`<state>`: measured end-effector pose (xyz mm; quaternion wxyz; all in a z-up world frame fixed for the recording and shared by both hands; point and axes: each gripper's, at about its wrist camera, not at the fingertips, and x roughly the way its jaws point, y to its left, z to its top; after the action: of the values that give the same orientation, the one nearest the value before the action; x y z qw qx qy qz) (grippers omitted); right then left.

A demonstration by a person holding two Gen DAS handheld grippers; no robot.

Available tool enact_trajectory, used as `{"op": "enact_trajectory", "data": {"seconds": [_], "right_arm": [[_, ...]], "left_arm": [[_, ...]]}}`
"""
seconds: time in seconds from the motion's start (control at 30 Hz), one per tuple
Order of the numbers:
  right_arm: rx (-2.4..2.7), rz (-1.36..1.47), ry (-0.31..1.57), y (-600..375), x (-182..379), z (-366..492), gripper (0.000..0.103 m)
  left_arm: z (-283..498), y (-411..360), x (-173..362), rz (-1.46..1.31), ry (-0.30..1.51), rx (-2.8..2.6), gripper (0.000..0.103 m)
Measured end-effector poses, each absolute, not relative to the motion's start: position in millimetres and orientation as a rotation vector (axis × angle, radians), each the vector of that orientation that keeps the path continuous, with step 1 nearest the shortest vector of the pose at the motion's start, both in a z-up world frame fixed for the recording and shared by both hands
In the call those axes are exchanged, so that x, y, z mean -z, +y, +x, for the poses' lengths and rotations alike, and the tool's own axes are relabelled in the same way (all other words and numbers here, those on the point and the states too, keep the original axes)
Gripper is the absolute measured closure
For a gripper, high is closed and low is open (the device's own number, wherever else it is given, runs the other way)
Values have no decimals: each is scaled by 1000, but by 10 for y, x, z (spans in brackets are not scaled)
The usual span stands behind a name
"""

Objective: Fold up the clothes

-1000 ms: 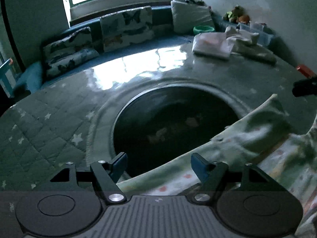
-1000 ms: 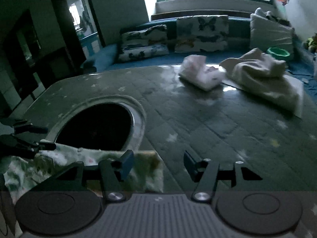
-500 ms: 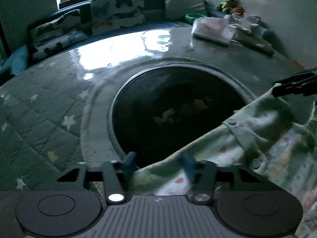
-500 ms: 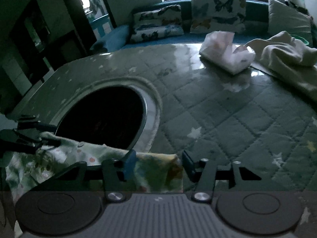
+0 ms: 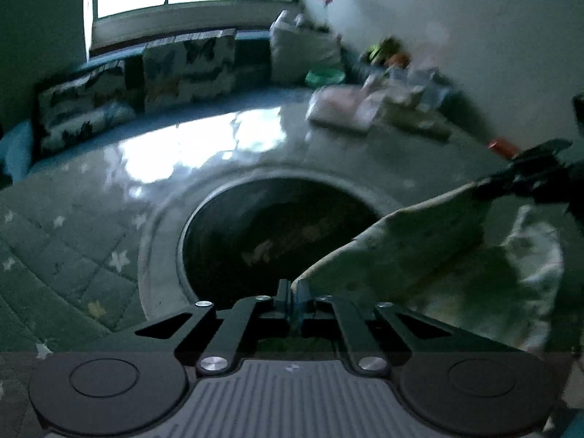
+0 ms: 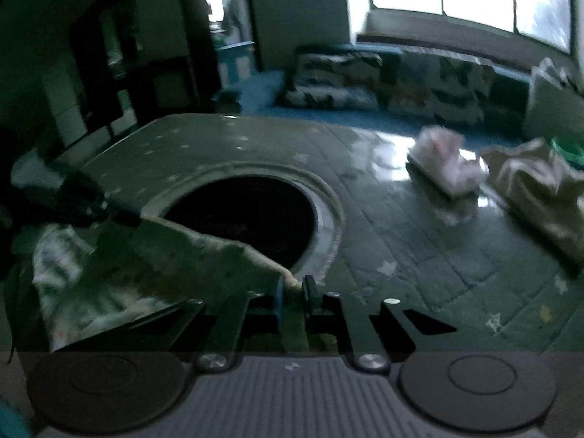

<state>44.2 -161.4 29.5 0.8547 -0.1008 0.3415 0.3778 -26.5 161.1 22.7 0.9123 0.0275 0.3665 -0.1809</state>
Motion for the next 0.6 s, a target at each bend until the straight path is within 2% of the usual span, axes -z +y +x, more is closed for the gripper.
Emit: {"op": "enact_trajectory", "data": {"seconds": [0.17, 0.4, 0.43, 0.47, 0.53, 0.6], "right_arm": [[-854, -306, 690, -1703, -354, -23, 94], [-919, -403, 839, -1811, -87, -406, 92], [-930, -397, 866, -1827, -72, -418, 91], [-934, -382, 871, -1854, -99, -419, 85], [-938, -350, 876, -1909, -161, -420, 84], [-927, -297, 862, -1968, -256, -374, 75]], "left_arm": [[-673, 1583, -383, 52, 693, 442, 100], [-1124, 1521, -45, 125, 825, 513, 100], [-1144, 1533, -17, 130, 837, 516, 99], [-1160, 1549, 2, 134, 843, 517, 99], [-1166, 1609, -57, 118, 823, 517, 97], [-1163, 1675, -152, 96, 787, 512, 92]]}}
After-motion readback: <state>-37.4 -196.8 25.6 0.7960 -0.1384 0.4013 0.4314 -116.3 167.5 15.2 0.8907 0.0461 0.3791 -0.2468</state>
